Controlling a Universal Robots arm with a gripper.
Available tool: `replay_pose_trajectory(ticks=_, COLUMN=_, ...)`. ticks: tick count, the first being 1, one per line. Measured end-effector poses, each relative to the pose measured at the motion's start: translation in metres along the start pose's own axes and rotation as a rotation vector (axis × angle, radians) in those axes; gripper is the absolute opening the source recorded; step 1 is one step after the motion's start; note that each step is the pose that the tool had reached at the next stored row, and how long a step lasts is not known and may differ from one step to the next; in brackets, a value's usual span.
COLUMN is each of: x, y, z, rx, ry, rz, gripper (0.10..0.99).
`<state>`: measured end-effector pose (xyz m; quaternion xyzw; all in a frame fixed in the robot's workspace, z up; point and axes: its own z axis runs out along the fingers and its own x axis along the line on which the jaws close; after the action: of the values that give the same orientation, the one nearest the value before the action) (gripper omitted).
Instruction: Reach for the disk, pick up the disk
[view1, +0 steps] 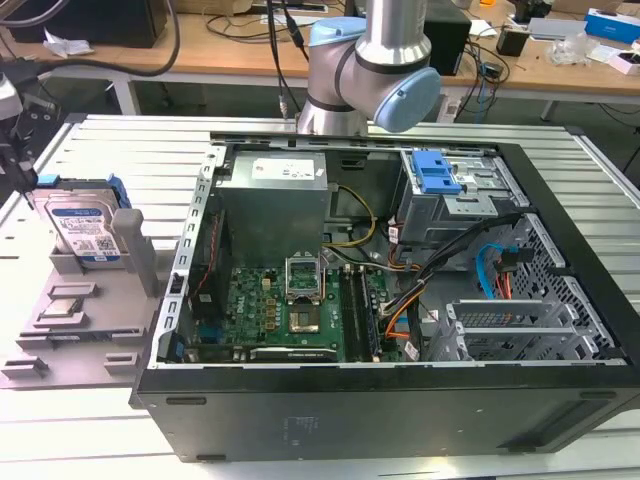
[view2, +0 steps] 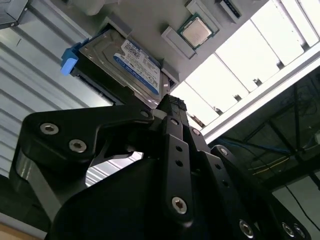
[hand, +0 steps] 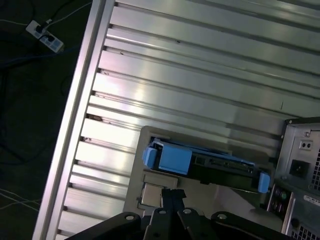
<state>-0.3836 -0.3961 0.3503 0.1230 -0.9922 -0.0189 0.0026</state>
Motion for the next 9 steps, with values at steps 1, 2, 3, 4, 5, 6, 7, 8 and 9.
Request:
replay_pose_trajectory(ticks=1, x=0.0000, y=0.0000, z=0.0000, rx=0.000, ry=0.0004, rz=-0.010, gripper=0.106)
replay_pose_trajectory(ticks=2, x=0.0000, y=0.0000, z=0.0000, rx=0.000, ry=0.0007, rz=-0.019, gripper=0.106)
replay_pose_trajectory(ticks=3, x=0.0000, y=0.0000, z=0.0000, rx=0.000, ry=0.0010, rz=-0.025, gripper=0.106)
replay_pose_trajectory(ticks=4, x=0.0000, y=0.0000, z=0.0000, rx=0.000, ry=0.0012, rz=-0.031, gripper=0.106)
replay_pose_trajectory(ticks=5, x=0.0000, y=0.0000, z=0.0000, rx=0.000, ry=0.0017, rz=-0.043, gripper=0.106)
replay_pose_trajectory(ticks=6, x=0.0000, y=0.0000, z=0.0000, rx=0.000, ry=0.0019, rz=-0.049, gripper=0.106)
replay_pose_trajectory(ticks=7, x=0.0000, y=0.0000, z=0.0000, rx=0.000, ry=0.0022, rz=-0.056, gripper=0.106)
replay_pose_trajectory(ticks=8, x=0.0000, y=0.0000, z=0.0000, rx=0.000, ry=0.0026, rz=-0.067, gripper=0.106)
replay_pose_trajectory(ticks=9, x=0.0000, y=0.0000, z=0.0000, rx=0.000, ry=0.0028, rz=-0.073, gripper=0.106)
